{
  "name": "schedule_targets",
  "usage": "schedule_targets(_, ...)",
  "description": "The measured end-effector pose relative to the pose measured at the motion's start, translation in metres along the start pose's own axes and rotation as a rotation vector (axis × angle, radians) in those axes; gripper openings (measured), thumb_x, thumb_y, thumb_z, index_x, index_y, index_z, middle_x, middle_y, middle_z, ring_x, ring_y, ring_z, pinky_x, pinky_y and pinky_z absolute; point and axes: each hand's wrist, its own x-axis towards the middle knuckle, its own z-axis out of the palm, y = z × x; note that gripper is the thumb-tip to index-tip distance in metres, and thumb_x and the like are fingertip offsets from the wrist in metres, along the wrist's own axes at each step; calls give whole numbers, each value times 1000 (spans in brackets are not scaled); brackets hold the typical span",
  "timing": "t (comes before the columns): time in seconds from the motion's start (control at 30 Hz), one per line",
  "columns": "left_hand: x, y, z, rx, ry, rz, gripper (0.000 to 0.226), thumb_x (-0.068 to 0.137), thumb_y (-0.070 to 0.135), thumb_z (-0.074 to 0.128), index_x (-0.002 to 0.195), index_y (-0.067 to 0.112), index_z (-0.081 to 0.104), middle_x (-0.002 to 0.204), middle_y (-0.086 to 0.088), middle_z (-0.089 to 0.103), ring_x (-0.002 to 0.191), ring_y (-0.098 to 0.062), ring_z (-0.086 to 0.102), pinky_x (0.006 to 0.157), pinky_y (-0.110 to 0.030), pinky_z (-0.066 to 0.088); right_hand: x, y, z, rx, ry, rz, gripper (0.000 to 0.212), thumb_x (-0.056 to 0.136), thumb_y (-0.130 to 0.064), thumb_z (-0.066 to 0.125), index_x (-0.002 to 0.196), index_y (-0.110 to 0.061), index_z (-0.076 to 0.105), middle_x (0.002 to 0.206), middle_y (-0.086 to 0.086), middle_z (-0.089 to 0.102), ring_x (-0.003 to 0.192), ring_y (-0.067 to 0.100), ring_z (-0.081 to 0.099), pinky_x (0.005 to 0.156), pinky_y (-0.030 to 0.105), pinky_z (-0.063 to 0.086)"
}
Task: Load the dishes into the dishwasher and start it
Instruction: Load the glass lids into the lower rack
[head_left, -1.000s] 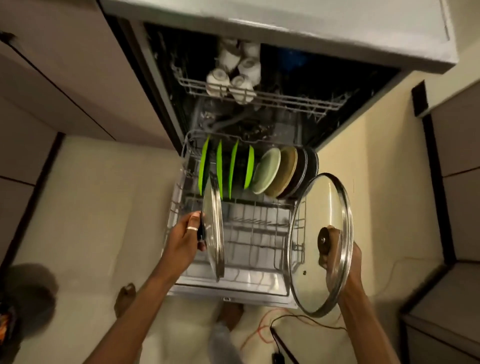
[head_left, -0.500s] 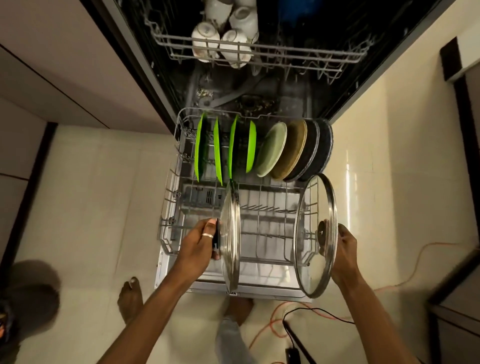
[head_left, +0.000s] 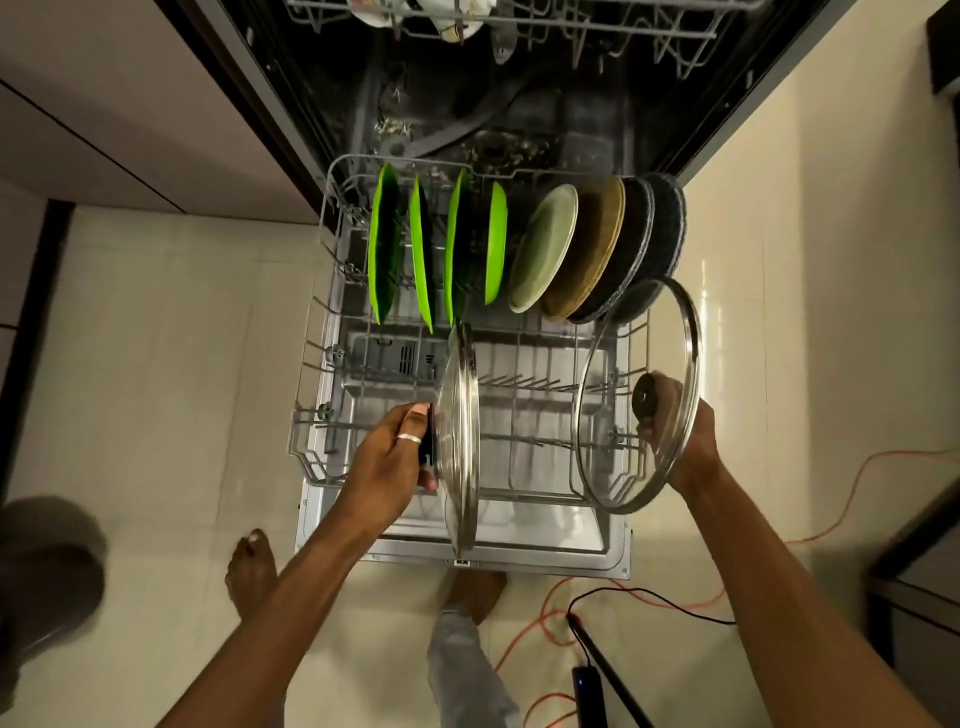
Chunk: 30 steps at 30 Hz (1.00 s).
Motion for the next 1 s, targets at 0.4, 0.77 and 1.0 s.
schedule_targets(0.4, 14, -2, -4, -8, -13, 18, 29, 108, 29, 39, 111, 13, 63, 74, -3, 58, 53, -9, 56, 48, -24, 46, 32, 47, 5, -399, 106, 169, 40, 83, -48, 62, 98, -12, 70, 83, 11, 68, 78, 35, 58, 75, 48, 54)
schedule_targets(0.77, 14, 4, -3, 2, -36, 22, 27, 108, 28, 39, 107, 17, 64, 67, 3, 59, 50, -7, 57, 49, -25, 47, -3, 15, -14, -623, 204, 163, 43, 88, -61, 64, 106, -24, 74, 96, 3, 76, 90, 28, 73, 88, 54, 58)
schedule_targets(1.0, 19, 11, -30, 359, -204, 227, 26, 106, 36, 43, 104, 23, 66, 72, 3, 60, 62, -11, 57, 55, -36, 53, -108, -88, 53, -1047, 367, -736, 38, 90, 6, 56, 126, -7, 63, 122, 7, 65, 107, 17, 61, 96, 17, 46)
